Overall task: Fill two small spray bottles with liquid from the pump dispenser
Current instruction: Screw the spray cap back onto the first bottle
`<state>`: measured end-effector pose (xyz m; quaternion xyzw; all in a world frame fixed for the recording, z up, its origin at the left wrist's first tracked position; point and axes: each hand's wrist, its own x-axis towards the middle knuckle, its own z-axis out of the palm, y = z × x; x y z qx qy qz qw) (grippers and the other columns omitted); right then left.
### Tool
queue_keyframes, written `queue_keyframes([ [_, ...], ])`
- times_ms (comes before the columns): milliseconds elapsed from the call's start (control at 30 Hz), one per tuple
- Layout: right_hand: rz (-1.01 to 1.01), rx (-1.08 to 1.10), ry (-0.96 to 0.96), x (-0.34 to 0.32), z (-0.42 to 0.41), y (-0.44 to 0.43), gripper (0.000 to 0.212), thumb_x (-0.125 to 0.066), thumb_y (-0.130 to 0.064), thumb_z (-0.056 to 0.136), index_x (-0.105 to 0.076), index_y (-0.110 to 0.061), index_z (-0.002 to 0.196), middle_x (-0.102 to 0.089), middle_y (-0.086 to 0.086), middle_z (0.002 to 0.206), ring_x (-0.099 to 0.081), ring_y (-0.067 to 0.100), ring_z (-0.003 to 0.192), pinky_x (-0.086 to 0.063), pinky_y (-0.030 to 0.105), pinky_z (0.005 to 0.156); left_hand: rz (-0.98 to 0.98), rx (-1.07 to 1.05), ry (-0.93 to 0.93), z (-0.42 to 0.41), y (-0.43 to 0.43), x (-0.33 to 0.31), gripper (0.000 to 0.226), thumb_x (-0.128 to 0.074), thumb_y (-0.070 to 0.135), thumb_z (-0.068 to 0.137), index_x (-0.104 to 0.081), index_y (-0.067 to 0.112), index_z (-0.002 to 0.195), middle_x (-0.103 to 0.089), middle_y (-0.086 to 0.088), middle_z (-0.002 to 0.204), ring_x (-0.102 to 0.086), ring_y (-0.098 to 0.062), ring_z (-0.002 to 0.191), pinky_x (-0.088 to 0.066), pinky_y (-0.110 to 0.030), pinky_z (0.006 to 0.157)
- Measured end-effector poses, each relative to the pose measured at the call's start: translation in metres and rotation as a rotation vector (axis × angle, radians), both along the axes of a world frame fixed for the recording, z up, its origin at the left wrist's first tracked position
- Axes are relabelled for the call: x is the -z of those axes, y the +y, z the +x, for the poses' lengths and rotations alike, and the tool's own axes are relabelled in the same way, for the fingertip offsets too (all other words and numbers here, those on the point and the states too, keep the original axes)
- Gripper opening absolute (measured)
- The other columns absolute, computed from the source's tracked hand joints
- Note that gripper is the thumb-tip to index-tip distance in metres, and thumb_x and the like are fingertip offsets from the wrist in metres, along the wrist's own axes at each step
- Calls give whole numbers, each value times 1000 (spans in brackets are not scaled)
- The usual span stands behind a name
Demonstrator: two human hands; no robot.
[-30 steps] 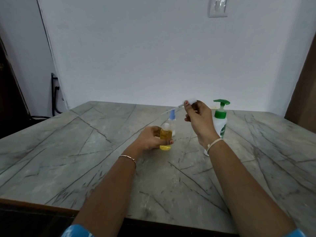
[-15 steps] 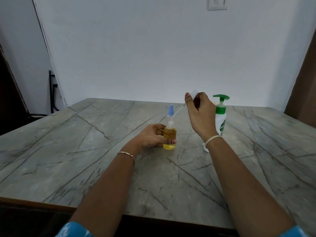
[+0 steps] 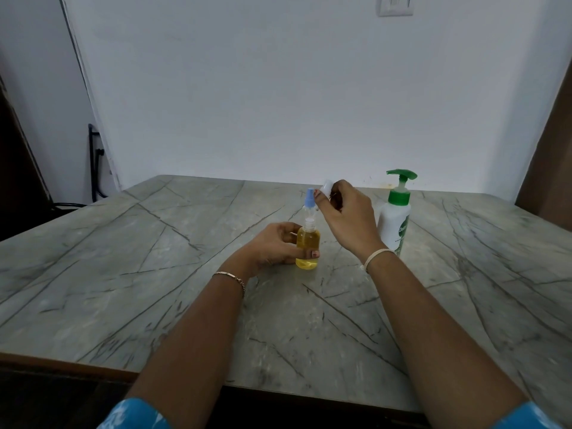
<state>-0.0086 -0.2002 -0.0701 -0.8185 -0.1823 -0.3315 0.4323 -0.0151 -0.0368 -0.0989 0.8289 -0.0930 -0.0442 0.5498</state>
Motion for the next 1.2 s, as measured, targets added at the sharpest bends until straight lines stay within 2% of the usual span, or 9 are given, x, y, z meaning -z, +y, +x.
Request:
queue_keyframes([
  [133, -42, -57, 48, 2, 4, -1, 28, -59, -41, 92, -59, -14, 89, -57, 0, 74, -50, 12, 67, -43, 29, 61, 10, 0, 8, -1, 0, -2, 69, -83, 22, 70, -52, 10, 131, -60, -8, 123, -61, -20, 107, -56, -24, 80],
  [233, -10, -123, 99, 0, 2, -3, 26, -61, -39, 92, -64, -14, 97, -60, -2, 80, -52, 11, 71, -41, 20, 62, 4, 5, 5, -3, -1, -2, 69, -83, 21, 71, -52, 10, 131, -61, -8, 122, -62, -20, 105, -56, -23, 79],
  [333, 5, -170, 166, -5, -1, -6, 23, -61, -37, 93, -64, -17, 104, -61, -7, 86, -54, 6, 76, -41, 13, 65, 7, 3, 5, -2, -1, -2, 69, -83, 22, 71, -52, 9, 131, -61, -10, 123, -61, -23, 109, -56, -29, 85],
  [433, 10, -236, 237, -6, -2, -8, 22, -61, -35, 93, -65, -17, 106, -63, -6, 92, -56, 8, 85, -42, 17, 74, 17, 1, 8, -2, 0, -2, 71, -83, 23, 70, -51, 10, 132, -60, -8, 123, -61, -23, 109, -55, -32, 89],
  [533, -34, -275, 278, -3, -1, -7, 31, -62, -33, 93, -66, -13, 117, -66, 3, 104, -59, 16, 96, -44, 22, 79, 2, 10, 6, -3, -1, -3, 62, -82, 20, 72, -53, 9, 127, -63, -3, 111, -63, -14, 97, -56, -23, 78],
  [700, -124, -335, 319, -3, 0, -8, 30, -57, -27, 97, -62, -11, 122, -66, 5, 111, -58, 18, 102, -41, 8, 73, -33, 27, 12, -5, -1, -3, 55, -81, 19, 73, -55, 13, 121, -67, -6, 111, -65, -19, 100, -56, -29, 84],
  [800, -156, -359, 360, -2, 2, -11, 33, -55, -25, 98, -59, -12, 127, -65, 4, 117, -57, 18, 108, -40, 6, 74, -106, 29, 13, -5, -1, -3, 57, -81, 20, 73, -55, 14, 124, -68, -6, 112, -66, -21, 104, -55, -34, 89],
  [1067, -58, -436, 370, -1, 2, -14, 26, -62, -20, 94, -65, -10, 119, -69, 8, 112, -60, 19, 106, -42, 4, 76, -144, 29, -3, -3, 1, 1, 62, -84, 20, 70, -56, 11, 125, -68, -7, 113, -67, -22, 103, -55, -39, 90],
  [1200, -17, -490, 417, -1, 1, -16, 27, -60, -18, 95, -65, -10, 120, -69, 4, 116, -59, 16, 110, -44, 5, 81, -170, 46, 8, -3, 1, 1, 59, -81, 15, 73, -56, 10, 125, -68, -6, 111, -67, -20, 101, -57, -33, 84],
])
